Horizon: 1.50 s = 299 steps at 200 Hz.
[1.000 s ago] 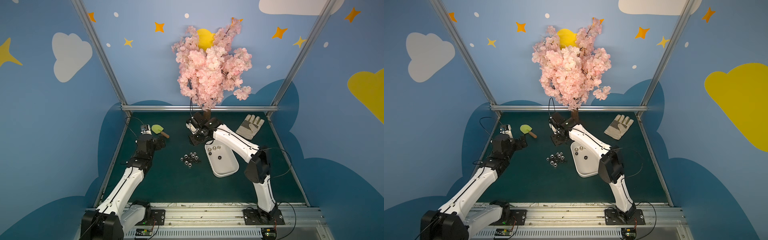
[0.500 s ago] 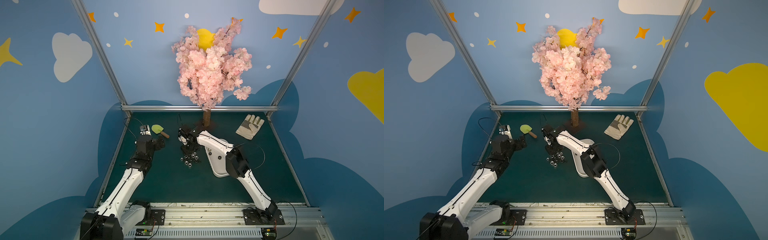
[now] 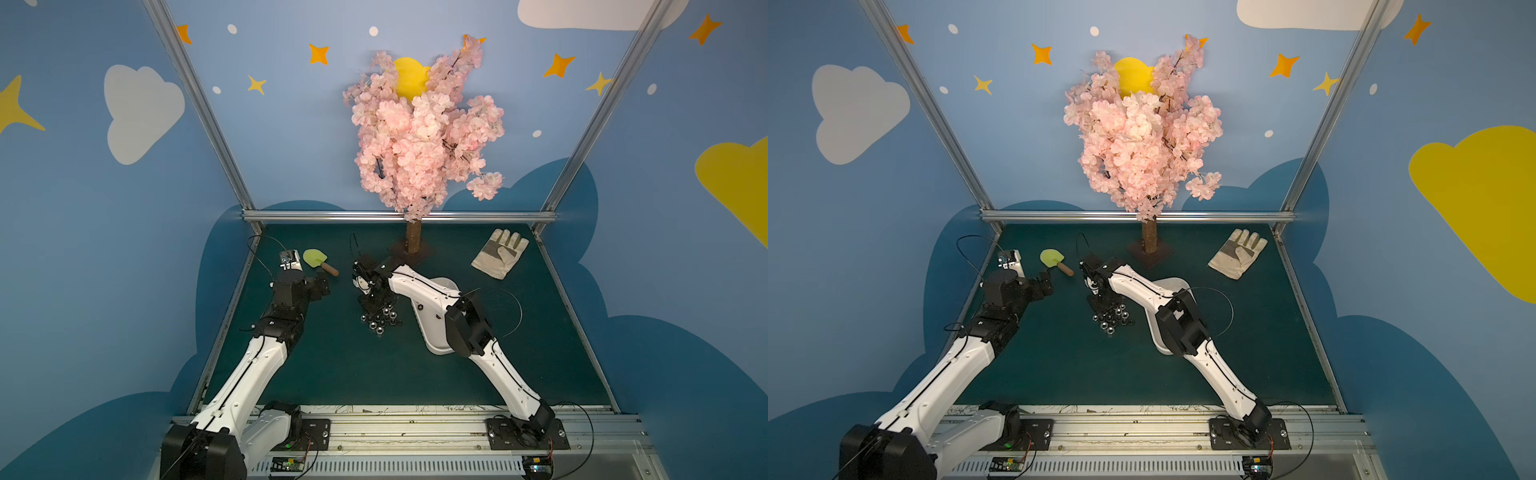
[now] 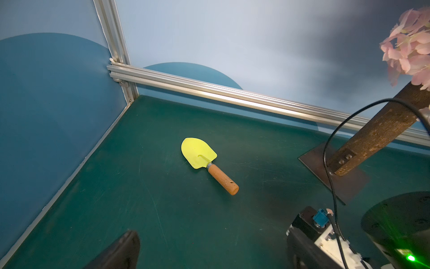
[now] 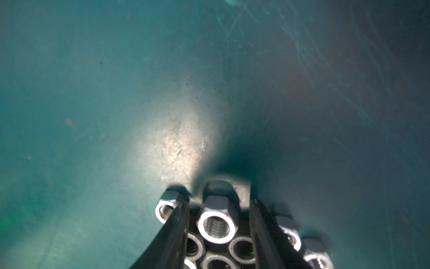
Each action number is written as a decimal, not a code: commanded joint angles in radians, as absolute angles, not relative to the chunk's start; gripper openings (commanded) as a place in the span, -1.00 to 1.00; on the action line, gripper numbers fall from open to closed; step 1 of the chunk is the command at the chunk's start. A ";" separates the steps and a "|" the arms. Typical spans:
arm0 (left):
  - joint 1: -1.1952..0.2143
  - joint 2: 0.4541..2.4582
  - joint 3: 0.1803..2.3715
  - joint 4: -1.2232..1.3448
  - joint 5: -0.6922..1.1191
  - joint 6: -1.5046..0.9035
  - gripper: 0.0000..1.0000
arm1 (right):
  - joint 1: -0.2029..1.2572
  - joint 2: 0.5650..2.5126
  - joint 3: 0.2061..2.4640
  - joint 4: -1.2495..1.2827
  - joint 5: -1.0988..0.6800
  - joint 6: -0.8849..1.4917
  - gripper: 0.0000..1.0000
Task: Put the nuts on the desktop into the storage box
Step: Pick up the nut from the center of the board, then place the nut in the storage box.
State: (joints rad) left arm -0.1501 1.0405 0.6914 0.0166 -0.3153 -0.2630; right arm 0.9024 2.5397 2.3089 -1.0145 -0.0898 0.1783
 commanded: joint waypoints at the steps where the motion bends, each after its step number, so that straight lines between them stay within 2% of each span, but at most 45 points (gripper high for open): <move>1: -0.152 1.034 0.676 0.048 -0.326 -0.274 1.00 | 0.914 2.571 2.320 -1.057 -0.083 0.184 -0.22; 14: -0.152 1.032 0.676 0.045 -0.332 -0.272 1.00 | 0.914 2.568 2.314 -1.063 -0.077 0.181 -0.28; 52: -0.152 1.011 0.675 0.040 -0.345 -0.267 1.00 | 0.916 2.572 2.285 -1.070 -0.063 0.170 -0.30; 74: -0.153 1.023 0.673 0.046 -0.336 -0.272 1.00 | 0.919 2.559 2.283 -1.076 -0.037 0.176 -0.54; 89: -0.153 1.028 0.675 0.047 -0.332 -0.276 1.00 | 0.919 2.524 2.272 -1.053 -0.038 0.183 -0.61; 136: -0.153 1.019 0.677 0.035 -0.351 -0.262 1.00 | 0.893 2.298 2.108 -0.797 -0.109 0.220 -0.63; 173: -0.153 1.030 0.678 0.039 -0.345 -0.262 1.00 | 0.862 2.165 2.053 -0.752 -0.091 0.253 -0.66; 236: -0.154 1.012 0.676 0.038 -0.357 -0.256 1.00 | 0.721 1.880 1.669 -0.760 0.000 0.245 -0.65; 271: -0.153 1.039 0.681 0.045 -0.337 -0.265 1.00 | 0.644 1.794 1.511 -0.769 0.009 0.236 -0.64; 299: -0.153 1.028 0.690 0.029 -0.343 -0.254 1.00 | 0.607 1.820 1.465 -0.775 -0.003 0.235 -0.64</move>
